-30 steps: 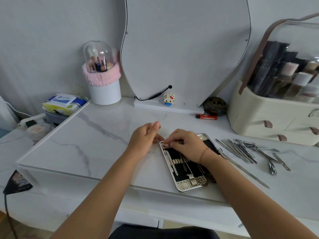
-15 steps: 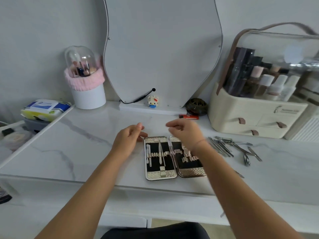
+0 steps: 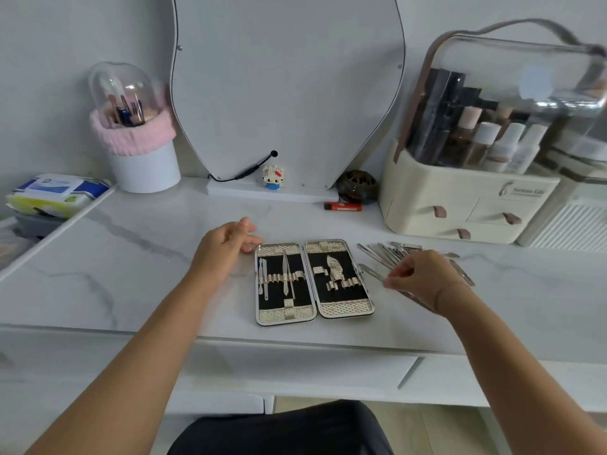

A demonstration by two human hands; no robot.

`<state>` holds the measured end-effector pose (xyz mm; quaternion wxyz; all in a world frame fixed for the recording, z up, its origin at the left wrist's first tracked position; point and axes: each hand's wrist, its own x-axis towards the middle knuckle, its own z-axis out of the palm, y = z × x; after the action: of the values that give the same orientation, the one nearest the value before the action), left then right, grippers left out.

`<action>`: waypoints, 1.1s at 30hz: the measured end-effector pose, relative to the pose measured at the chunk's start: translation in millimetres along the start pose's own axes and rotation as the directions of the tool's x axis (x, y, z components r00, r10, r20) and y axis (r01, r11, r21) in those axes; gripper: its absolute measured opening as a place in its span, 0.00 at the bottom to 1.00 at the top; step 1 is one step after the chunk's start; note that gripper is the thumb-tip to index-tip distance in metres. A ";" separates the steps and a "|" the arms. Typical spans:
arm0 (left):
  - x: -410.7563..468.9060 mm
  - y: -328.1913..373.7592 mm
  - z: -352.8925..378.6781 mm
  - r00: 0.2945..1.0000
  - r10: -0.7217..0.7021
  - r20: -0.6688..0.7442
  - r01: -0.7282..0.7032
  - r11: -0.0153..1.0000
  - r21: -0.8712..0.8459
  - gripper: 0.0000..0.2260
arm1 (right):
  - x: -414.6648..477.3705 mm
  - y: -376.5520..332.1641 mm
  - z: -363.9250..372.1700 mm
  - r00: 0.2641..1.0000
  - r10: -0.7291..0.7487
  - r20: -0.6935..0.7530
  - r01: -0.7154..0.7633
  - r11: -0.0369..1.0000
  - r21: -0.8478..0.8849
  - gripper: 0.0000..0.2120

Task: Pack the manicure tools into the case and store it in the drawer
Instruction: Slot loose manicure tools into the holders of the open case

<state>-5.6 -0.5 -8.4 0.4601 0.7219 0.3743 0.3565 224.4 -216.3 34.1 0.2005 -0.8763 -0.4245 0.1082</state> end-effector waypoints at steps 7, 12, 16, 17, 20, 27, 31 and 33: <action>-1.1 2.5 2.4 1.000 0.007 -0.005 -0.007 1.000 -0.007 0.17 | 5.8 -4.1 -1.2 0.998 0.014 0.064 -0.012 0.999 -0.031 0.04; -0.2 0.0 0.4 1.000 -0.002 0.000 0.002 1.000 -0.001 0.16 | 7.9 -1.7 -6.8 0.997 -0.016 0.071 0.017 1.000 -0.012 0.07; -0.6 0.8 1.1 1.000 0.003 0.011 -0.003 0.999 0.032 0.13 | 20.2 -17.4 -17.9 0.998 -0.061 0.030 0.036 0.849 0.527 0.05; -0.9 1.5 1.3 1.000 0.003 0.013 -0.004 0.999 0.043 0.12 | 24.3 -27.6 -16.1 0.993 -0.086 0.080 0.016 0.771 0.637 0.10; -1.8 2.8 0.8 1.000 0.001 0.023 -0.004 0.991 0.137 0.11 | 39.3 -63.7 2.3 0.967 -0.183 0.178 0.007 0.716 0.698 0.19; -2.9 4.7 -0.6 0.999 0.029 0.040 -0.038 0.971 0.237 0.14 | 81.5 -110.1 40.9 0.954 -0.223 0.200 0.041 0.759 0.650 0.27; -0.4 3.1 -1.0 0.999 0.029 0.027 -0.034 0.974 0.225 0.14 | 91.4 -111.2 47.4 0.953 -0.223 0.207 0.047 0.780 0.624 0.25; 1.2 2.7 -1.2 0.999 0.030 0.021 -0.034 0.975 0.221 0.14 | 94.0 -110.7 48.7 0.948 -0.229 0.219 0.047 0.785 0.617 0.26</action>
<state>-5.6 0.2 -5.3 0.3741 0.7777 0.3962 0.3135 187.2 -67.6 37.7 0.4144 -0.7076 -0.4553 0.3468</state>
